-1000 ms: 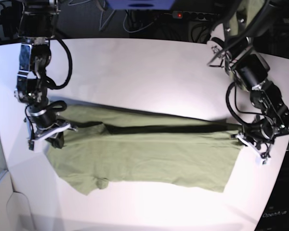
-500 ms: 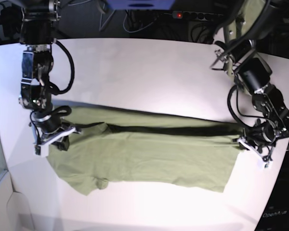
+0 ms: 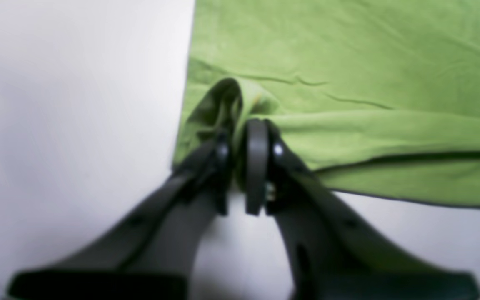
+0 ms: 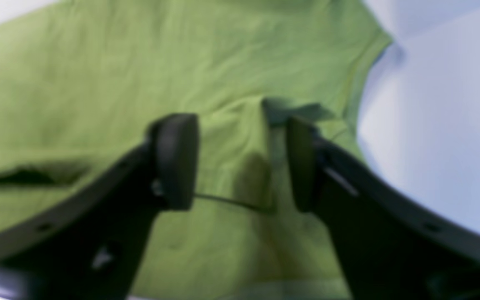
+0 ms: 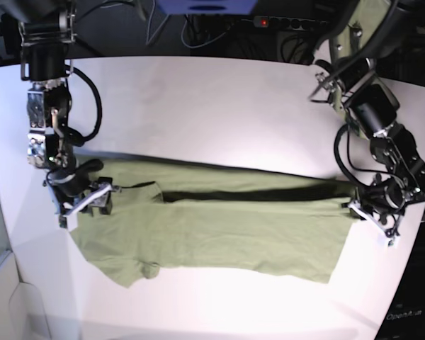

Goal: Fold the T-shirt properly
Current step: 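Lift the gripped edge with both grippers and fold it over the shirt, then open both grippers and regrasp the folded edge of the shirt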

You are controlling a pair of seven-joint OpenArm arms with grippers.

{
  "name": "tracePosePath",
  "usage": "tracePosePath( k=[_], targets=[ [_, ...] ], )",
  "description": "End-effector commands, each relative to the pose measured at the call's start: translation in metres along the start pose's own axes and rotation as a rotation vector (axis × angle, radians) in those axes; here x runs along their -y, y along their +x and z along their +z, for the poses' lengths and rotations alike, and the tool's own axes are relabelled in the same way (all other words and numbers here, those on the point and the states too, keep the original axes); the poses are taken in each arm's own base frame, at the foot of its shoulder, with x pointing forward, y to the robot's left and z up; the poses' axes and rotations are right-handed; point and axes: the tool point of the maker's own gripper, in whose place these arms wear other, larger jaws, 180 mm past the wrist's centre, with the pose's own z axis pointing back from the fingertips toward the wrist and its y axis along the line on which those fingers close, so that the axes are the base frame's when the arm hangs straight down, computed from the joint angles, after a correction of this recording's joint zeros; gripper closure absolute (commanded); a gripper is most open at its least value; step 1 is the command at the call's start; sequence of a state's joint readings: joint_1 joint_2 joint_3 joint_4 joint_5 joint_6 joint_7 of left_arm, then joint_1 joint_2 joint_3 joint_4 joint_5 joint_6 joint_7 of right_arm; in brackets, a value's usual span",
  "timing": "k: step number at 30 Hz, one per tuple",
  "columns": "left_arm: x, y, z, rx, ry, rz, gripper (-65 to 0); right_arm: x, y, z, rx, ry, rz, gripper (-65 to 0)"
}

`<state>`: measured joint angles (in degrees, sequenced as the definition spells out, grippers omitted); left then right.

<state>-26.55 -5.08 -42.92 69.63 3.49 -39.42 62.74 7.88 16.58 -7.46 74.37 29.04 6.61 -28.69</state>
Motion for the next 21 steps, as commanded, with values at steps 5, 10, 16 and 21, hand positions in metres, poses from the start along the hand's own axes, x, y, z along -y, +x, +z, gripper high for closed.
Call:
tracePosePath(
  k=[5,10,16,21],
  targets=[
    [-0.008,0.026,0.011,0.072,0.014,-0.019,-20.5,-0.035,0.032,0.009,0.081,0.151,0.145,-39.2],
    [-0.014,0.027,0.014,0.074,0.026,-0.023,-20.6,-0.031,0.038,0.021,0.108,0.130,0.161,-34.4],
    [-0.022,0.030,0.020,0.079,0.049,-0.030,-20.8,-0.023,0.050,0.037,0.148,0.089,0.188,-33.4],
    [-0.032,0.037,0.029,0.102,0.080,-0.041,-20.8,-0.022,0.056,0.047,0.165,0.089,0.221,-33.4]
  ],
)
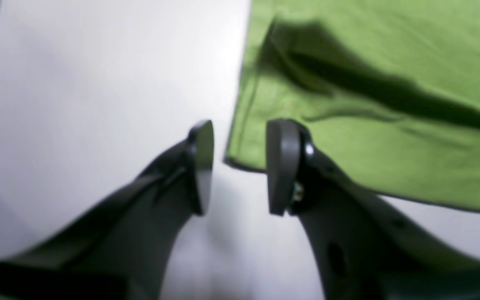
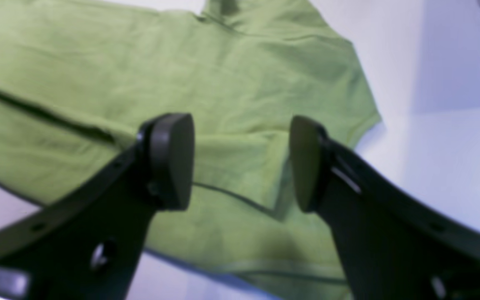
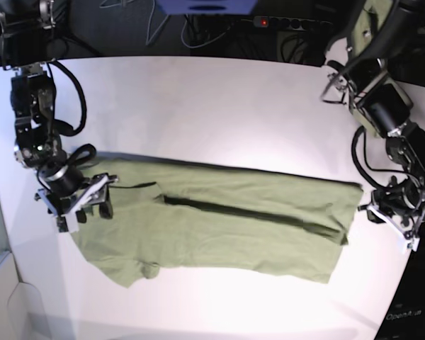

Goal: Fold the T-shirt properly
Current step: 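Open both grippers and regrasp the folded edge of the shirt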

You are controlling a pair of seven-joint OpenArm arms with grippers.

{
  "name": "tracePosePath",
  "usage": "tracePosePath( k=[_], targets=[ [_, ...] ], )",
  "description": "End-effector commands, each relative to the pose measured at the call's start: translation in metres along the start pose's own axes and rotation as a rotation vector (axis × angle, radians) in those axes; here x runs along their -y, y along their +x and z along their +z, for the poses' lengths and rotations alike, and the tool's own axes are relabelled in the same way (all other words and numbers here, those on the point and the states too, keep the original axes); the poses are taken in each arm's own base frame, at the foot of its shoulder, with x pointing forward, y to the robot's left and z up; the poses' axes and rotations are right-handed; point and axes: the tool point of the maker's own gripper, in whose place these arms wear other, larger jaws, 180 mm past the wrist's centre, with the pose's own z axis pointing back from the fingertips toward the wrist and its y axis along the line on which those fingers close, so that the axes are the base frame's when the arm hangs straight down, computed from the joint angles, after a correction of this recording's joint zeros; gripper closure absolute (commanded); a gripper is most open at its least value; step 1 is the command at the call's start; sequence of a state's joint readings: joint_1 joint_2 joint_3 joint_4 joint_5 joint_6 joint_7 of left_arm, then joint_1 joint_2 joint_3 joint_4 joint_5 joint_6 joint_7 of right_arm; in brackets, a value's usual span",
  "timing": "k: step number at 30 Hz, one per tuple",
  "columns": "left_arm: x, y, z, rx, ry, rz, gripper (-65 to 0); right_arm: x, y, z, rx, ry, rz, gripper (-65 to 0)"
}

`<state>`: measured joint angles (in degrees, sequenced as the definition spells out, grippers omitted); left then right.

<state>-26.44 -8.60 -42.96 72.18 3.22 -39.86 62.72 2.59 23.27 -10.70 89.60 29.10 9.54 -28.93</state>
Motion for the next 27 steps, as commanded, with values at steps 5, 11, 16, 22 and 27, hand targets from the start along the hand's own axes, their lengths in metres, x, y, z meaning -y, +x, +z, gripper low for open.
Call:
tracePosePath(
  k=[5,11,16,22,27],
  targets=[
    [-0.002,0.003,0.003,0.028,0.004,-0.008,-20.8,0.002,0.005,0.006,0.032,-0.004,0.000,-33.2],
    [0.012,-0.010,-0.011,0.055,-0.034,0.011,-20.4,0.002,-0.001,0.006,0.021,-0.004,-0.007,-14.4],
    [0.031,-0.009,-0.023,0.033,-0.082,-0.025,-9.6,0.010,-0.008,-0.001,-0.005,-0.020,-0.020,-0.4],
    [0.057,0.002,-0.029,0.023,-0.116,-0.120,-2.4,0.020,-0.030,-0.007,-0.050,-0.038,-0.044,-0.7],
    [0.059,0.007,-0.033,0.067,-0.122,-0.096,-2.5,0.035,-0.052,-0.014,-0.071,-0.070,-0.077,-0.7]
  ],
)
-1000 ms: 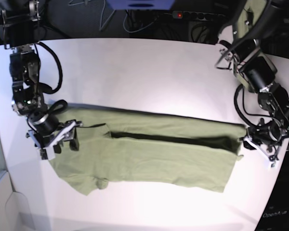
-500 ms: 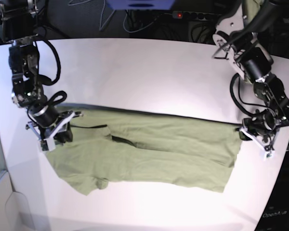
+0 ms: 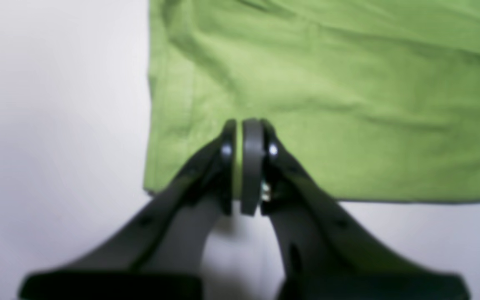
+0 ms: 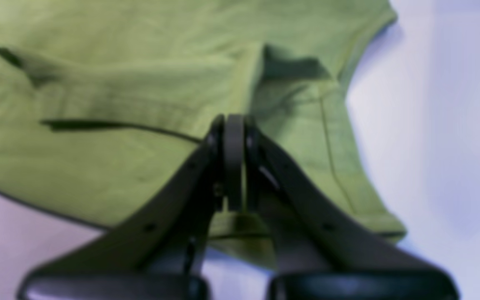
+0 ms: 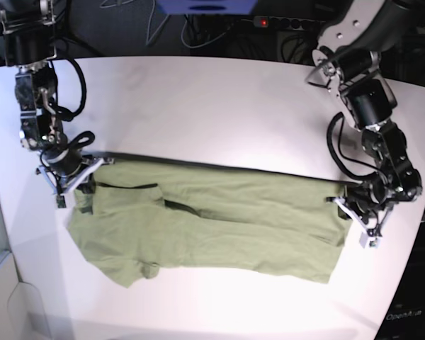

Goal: Fold the T-shirt properly
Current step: 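Open both grippers and regrasp the folded edge of the shirt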

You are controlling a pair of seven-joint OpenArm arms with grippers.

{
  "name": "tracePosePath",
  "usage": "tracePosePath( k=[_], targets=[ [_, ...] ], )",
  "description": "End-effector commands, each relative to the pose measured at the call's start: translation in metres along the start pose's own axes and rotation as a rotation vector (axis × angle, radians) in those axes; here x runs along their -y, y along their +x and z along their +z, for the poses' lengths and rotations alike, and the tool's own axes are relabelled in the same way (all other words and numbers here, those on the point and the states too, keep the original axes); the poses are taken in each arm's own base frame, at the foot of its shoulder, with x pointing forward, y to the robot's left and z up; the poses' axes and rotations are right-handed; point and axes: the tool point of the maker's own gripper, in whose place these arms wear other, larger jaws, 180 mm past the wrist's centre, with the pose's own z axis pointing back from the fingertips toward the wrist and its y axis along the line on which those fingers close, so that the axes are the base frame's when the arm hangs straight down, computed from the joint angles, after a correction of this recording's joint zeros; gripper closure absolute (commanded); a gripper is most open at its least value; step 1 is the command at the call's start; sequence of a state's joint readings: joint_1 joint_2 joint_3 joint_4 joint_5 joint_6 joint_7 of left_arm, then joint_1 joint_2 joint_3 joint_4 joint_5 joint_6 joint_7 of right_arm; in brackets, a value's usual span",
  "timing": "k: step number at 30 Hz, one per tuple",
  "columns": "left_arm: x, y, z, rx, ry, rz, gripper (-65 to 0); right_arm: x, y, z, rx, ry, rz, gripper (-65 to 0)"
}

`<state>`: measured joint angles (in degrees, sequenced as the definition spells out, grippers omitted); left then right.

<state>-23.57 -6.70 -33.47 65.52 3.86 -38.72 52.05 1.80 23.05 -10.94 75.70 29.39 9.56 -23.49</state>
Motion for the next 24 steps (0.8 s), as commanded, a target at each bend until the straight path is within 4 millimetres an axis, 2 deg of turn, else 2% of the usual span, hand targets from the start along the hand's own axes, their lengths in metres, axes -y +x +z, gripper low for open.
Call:
tracePosePath(
  k=[1,5,9,15,17,24],
  targets=[
    [-0.001,0.020,0.002,0.056,-0.006,0.001,-2.6,0.008,0.018,0.000,0.052,-0.012,0.004,-0.7],
    [-0.005,-0.001,-0.013,0.015,-0.031,0.044,-2.6,0.018,-0.002,-0.004,0.017,-0.033,-0.017,-0.7],
    [-0.003,-0.023,-0.027,-0.015,-0.064,0.088,-2.6,0.019,-0.016,-0.003,-0.011,-0.038,-0.024,-0.7],
    [-0.007,-0.041,-0.031,-0.050,-0.071,0.110,-2.6,0.017,-0.028,0.000,-0.032,-0.034,-0.024,-0.7],
    [-0.016,-0.060,-0.027,-0.101,-0.054,0.112,-2.5,0.018,-0.035,0.003,-0.045,-0.036,-0.024,-0.7],
    [-0.020,-0.125,-0.012,-0.263,-0.034,0.096,-2.3,0.024,-0.061,0.013,-0.095,-0.046,-0.021,-0.6]
  ],
)
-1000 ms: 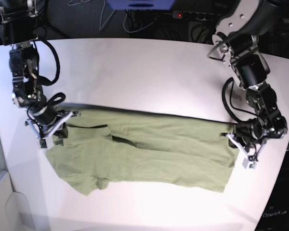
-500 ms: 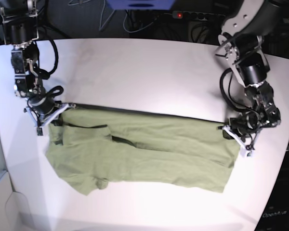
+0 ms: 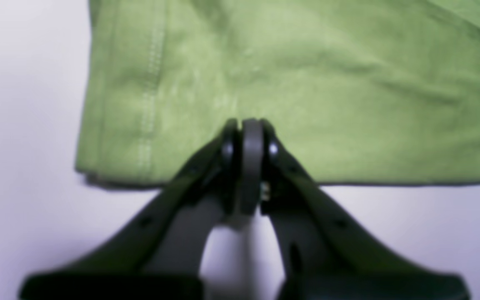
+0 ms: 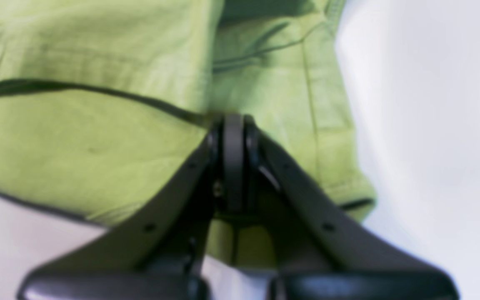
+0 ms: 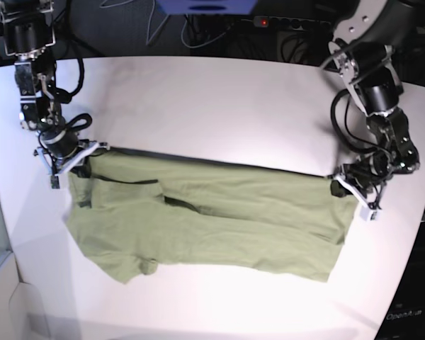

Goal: Fold the T-shirt properly
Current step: 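Open both grippers and regrasp the folded edge of the shirt, then drag the folded shirt toward the robot base with both grippers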

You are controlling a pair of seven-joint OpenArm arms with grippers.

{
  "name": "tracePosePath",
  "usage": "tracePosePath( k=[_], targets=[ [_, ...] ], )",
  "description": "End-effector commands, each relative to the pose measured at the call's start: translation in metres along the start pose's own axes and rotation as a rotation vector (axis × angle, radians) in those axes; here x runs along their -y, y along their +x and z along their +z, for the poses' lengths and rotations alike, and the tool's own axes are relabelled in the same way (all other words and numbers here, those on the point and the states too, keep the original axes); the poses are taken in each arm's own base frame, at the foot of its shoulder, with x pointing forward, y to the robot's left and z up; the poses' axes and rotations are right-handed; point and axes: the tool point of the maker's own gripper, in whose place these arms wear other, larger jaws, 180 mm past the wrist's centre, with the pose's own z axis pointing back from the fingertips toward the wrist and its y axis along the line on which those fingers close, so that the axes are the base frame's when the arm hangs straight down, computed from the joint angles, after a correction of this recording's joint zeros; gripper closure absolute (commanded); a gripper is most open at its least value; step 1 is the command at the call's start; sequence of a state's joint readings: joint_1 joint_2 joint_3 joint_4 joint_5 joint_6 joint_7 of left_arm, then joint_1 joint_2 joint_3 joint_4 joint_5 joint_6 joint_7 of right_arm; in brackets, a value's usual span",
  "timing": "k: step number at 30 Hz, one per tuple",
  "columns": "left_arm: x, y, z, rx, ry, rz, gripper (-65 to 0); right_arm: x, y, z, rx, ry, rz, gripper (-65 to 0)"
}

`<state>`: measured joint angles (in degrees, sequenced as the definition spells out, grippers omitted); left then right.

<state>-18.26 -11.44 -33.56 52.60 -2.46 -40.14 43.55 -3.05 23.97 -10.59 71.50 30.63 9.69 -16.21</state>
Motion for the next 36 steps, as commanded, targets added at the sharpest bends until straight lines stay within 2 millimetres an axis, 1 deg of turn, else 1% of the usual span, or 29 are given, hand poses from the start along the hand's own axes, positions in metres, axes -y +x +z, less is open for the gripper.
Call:
tracePosePath(
  k=[1,3,5,7,8,10,11,13,16,18,21,22,24,25,27,31,32,33,36],
  targets=[
    [-0.022,-0.057,0.011,-0.222,0.089,-0.032,-2.3,0.009,-0.022,0.006,-0.088,-0.020,0.021,-0.6],
    [-0.023,-0.070,0.019,-0.249,0.108,-0.049,-2.3,0.007,-0.027,0.010,-0.079,-0.015,0.024,-0.6],
    [-0.027,-0.084,0.031,-0.286,0.138,-0.071,-2.3,0.002,-0.032,0.019,-0.057,-0.003,0.032,-0.6],
    [-0.021,-0.098,0.039,-0.308,0.150,-0.088,-2.3,0.001,-0.037,0.029,-0.052,0.003,0.050,-0.6],
    [-0.020,-0.101,0.044,-0.311,0.158,-0.098,-2.3,-0.002,-0.042,0.032,-0.056,0.008,0.051,-0.6],
    [-0.019,-0.113,0.056,-0.328,0.180,-0.122,-2.3,-0.004,-0.052,0.039,-0.075,0.014,0.053,-0.6],
    [-0.020,-0.115,0.063,-0.329,0.196,-0.137,-2.3,-0.006,-0.057,0.042,-0.077,0.017,0.052,-0.6],
    [-0.011,-0.127,0.070,-0.349,0.200,-0.147,-2.3,-0.007,-0.067,0.048,-0.075,0.020,0.049,-0.6],
    [-0.008,-0.135,0.084,-0.344,0.223,-0.168,-2.3,-0.006,-0.073,0.053,-0.065,0.020,0.046,-0.6],
    [-0.009,-0.129,0.092,-0.319,0.245,-0.189,-2.3,-0.006,-0.074,0.053,-0.064,0.020,0.047,-0.6],
    [-0.011,-0.105,0.100,-0.253,0.275,-0.212,-2.3,-0.003,-0.071,0.054,-0.063,0.018,0.059,-0.6],
    [-0.012,-0.085,0.102,-0.206,0.290,-0.223,-2.3,-0.003,-0.070,0.053,-0.062,0.018,0.060,-0.6],
    [-0.010,-0.054,0.104,-0.137,0.306,-0.240,-2.3,-0.003,-0.068,0.052,-0.057,0.017,0.060,-0.6],
    [-0.009,-0.034,0.106,-0.096,0.317,-0.251,-2.3,-0.003,-0.068,0.052,-0.057,0.017,0.060,-0.6],
    [-0.008,-0.002,0.109,-0.031,0.334,-0.262,-2.4,-0.003,-0.068,0.052,-0.059,0.017,0.060,-0.6],
    [-0.003,0.055,0.112,0.085,0.342,-0.275,-2.6,-0.003,-0.068,0.052,-0.059,0.017,0.060,-0.6],
    [-0.003,0.065,0.112,0.098,0.348,-0.283,-2.6,-0.002,-0.067,0.052,-0.057,0.017,0.062,-0.6],
    [-0.002,0.071,0.108,0.093,0.345,-0.294,-2.6,-0.002,-0.067,0.052,-0.059,0.017,0.062,-0.6],
    [0.003,0.091,0.086,0.089,0.318,-0.319,-2.6,-0.002,-0.064,0.050,-0.053,0.016,0.063,-0.6]
  ],
)
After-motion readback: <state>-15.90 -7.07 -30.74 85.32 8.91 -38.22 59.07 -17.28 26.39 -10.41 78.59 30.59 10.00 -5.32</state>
